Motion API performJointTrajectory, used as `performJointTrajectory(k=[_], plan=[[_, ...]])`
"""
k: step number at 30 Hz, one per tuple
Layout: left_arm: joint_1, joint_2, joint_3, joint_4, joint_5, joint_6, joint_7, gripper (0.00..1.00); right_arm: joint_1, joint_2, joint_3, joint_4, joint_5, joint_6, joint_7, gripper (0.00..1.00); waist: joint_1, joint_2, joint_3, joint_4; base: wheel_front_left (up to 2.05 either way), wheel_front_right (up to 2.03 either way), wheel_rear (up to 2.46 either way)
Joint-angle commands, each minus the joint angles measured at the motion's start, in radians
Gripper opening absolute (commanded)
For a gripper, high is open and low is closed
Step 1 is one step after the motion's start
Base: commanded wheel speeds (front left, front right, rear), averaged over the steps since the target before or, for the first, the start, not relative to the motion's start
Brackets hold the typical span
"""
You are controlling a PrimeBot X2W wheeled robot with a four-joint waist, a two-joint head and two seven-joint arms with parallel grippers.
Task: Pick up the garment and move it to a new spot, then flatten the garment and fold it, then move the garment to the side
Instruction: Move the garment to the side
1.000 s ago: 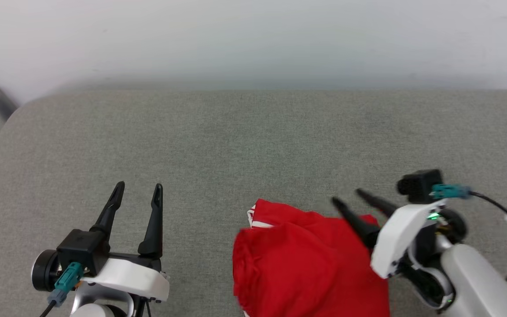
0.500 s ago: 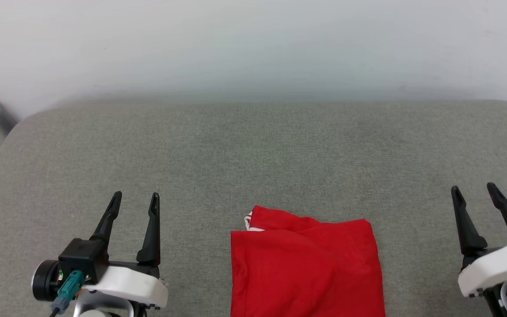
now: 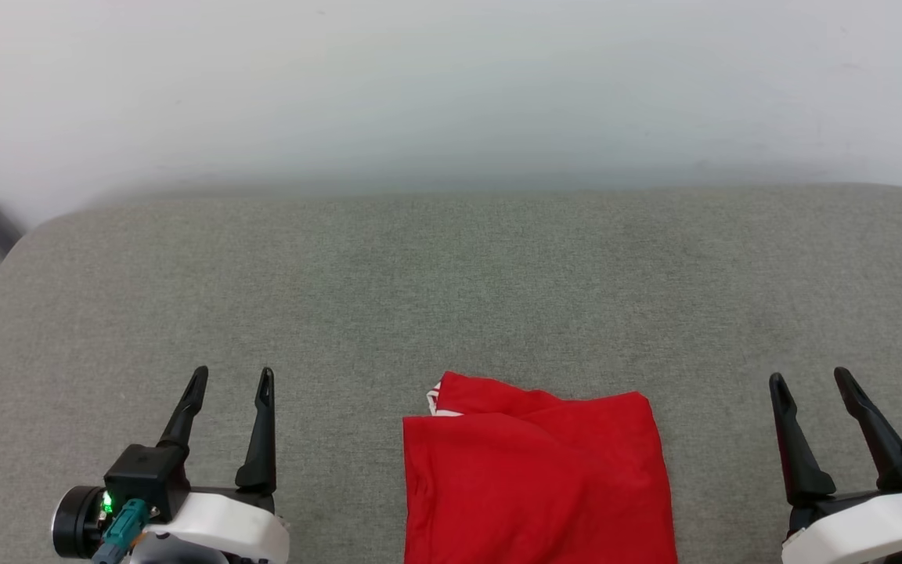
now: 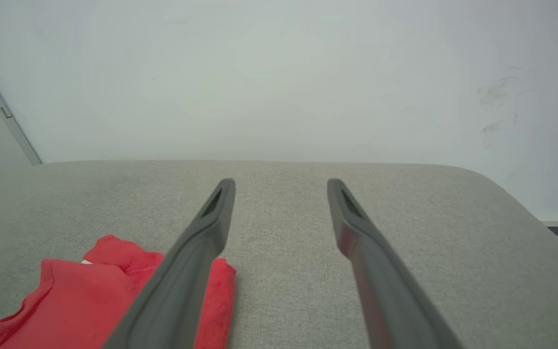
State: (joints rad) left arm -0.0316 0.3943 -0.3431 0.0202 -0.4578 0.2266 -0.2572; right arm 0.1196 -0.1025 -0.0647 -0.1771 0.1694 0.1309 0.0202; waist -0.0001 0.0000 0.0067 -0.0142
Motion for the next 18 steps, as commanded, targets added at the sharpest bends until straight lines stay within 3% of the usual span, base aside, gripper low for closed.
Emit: performJointTrajectory(k=[1, 13, 18], plan=[[0.007, -0.003, 0.004, 0.001, 0.003, -0.004, -0.004, 1.0, 0.009, 0.003, -0.001, -0.006, -0.011, 0.0, 0.006, 1.0, 0.0001, 0.0, 0.001, -0.001, 0.0, 0.0, 0.0], [-0.007, -0.019, 0.027, 0.017, -0.007, -0.022, -0.008, 1.0, 0.006, 0.025, -0.024, -0.009, 0.011, 0.0, 0.06, 1.0, 0.0001, 0.0, 0.014, -0.017, 0.0, 0.0, 0.0], [-0.005, -0.026, 0.042, 0.017, -0.004, -0.023, -0.009, 1.0, 0.012, 0.003, -0.102, 0.068, 0.105, 0.0, 0.239, 1.0, 0.0001, 0.0, 0.02, -0.027, 0.0, 0.0, 0.0]])
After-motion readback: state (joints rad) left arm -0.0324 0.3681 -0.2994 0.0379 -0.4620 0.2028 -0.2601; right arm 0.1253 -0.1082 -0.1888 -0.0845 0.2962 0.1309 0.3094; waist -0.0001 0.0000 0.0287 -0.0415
